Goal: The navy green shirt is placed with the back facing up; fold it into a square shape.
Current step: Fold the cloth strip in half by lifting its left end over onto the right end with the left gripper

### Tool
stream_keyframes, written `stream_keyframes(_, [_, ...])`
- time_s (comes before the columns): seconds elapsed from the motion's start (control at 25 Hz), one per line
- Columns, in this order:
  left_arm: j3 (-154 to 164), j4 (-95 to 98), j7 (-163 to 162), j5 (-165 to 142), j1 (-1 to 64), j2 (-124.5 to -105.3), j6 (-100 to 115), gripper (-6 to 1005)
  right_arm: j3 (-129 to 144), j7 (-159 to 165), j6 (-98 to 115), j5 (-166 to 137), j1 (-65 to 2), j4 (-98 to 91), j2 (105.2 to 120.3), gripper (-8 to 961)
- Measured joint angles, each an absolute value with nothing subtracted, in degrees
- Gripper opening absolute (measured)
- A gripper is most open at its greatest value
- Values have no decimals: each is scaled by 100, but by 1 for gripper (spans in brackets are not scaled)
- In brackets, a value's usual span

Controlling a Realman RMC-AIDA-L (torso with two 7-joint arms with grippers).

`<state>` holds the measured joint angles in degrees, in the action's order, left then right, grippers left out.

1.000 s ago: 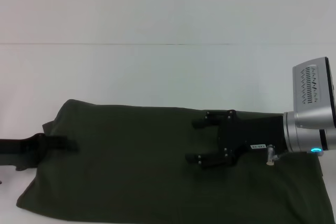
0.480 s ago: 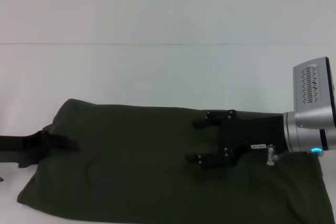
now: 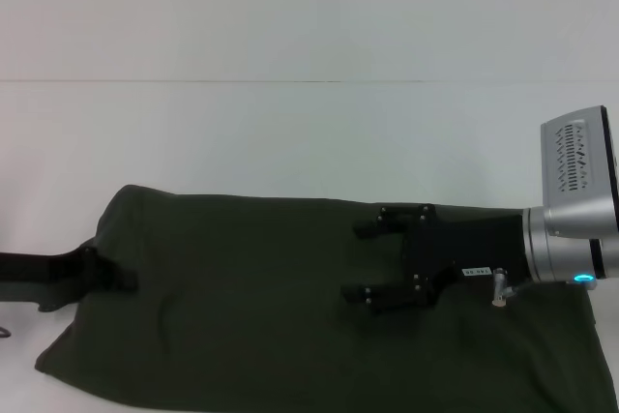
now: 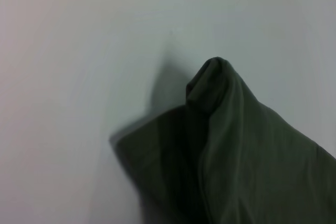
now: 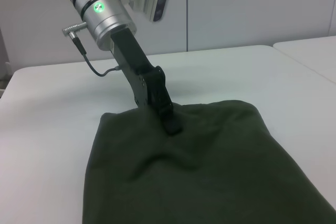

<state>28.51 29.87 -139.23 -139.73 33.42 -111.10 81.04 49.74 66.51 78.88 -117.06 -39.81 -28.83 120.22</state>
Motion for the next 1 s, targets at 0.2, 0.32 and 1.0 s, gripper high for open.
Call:
stream_keyframes(0.2, [2855, 2996, -13870, -13963, 3350, -11036, 8113, 69, 4970, 6653, 7894, -11705, -3966, -2888, 12022, 886])
stream_keyframes(0.32, [2857, 3004, -13869, -13973, 3350, -10925, 8123, 69, 4962, 6653, 7900, -11638, -3947, -2902, 12022, 886])
stream_keyframes(1.0, [2816, 3718, -14333, -13973, 3420, -10435, 9017, 70, 4921, 6619, 8004, -11447, -3862, -2934, 12013, 887])
